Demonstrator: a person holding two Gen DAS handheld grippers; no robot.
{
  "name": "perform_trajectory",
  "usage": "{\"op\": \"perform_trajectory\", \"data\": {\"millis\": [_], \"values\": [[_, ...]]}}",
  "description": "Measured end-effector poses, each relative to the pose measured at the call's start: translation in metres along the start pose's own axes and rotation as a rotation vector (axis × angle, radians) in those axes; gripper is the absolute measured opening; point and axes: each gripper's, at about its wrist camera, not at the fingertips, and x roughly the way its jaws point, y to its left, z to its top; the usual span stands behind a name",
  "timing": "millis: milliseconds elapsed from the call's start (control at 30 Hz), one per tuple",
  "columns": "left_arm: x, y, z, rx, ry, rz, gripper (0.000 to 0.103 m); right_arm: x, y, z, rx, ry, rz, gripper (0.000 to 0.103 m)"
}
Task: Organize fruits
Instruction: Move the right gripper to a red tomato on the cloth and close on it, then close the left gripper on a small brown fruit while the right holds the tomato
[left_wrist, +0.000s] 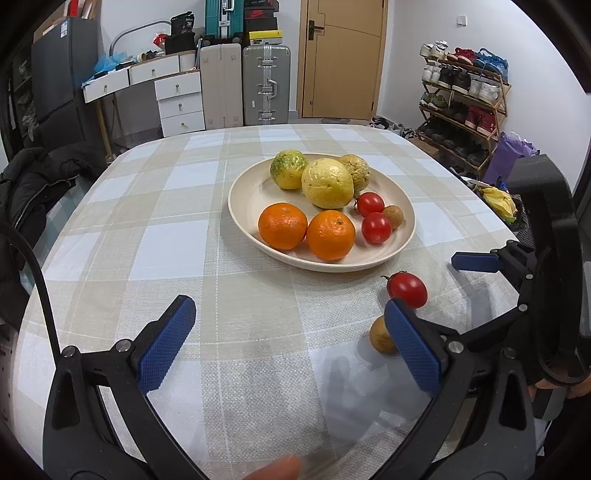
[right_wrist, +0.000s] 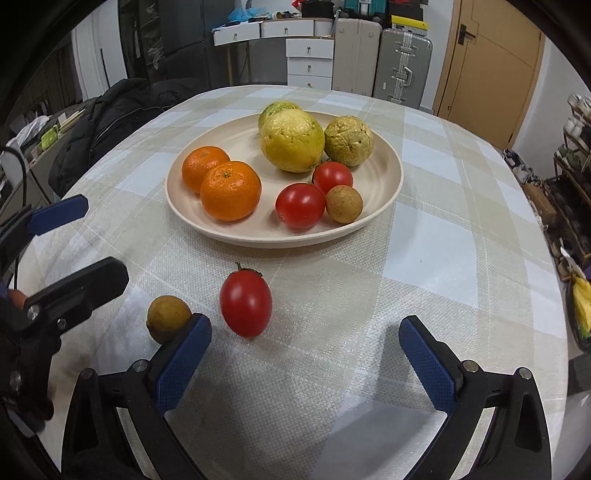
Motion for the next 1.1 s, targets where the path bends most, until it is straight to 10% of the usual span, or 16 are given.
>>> {"op": "perform_trajectory", "data": {"millis": [167,767,1100], "values": [[0.001,0.003,0.001,-0.01,0.002,0.0,0.102,0.001,0.002,0.001,-0.002,-0.01,0.003,0.101],[0.003,0.002,-0.001,-0.005,0.011,-0.004,0.102,-0.011,0.009,0.001,-0.026,-0.068,0.127,0.027],[0.003,-0.003,-0.003,0.012,0.017,-0.01,0.102,-0.021,-0.002,0.0,0.01,-0.091,0.157,0.026]]}}
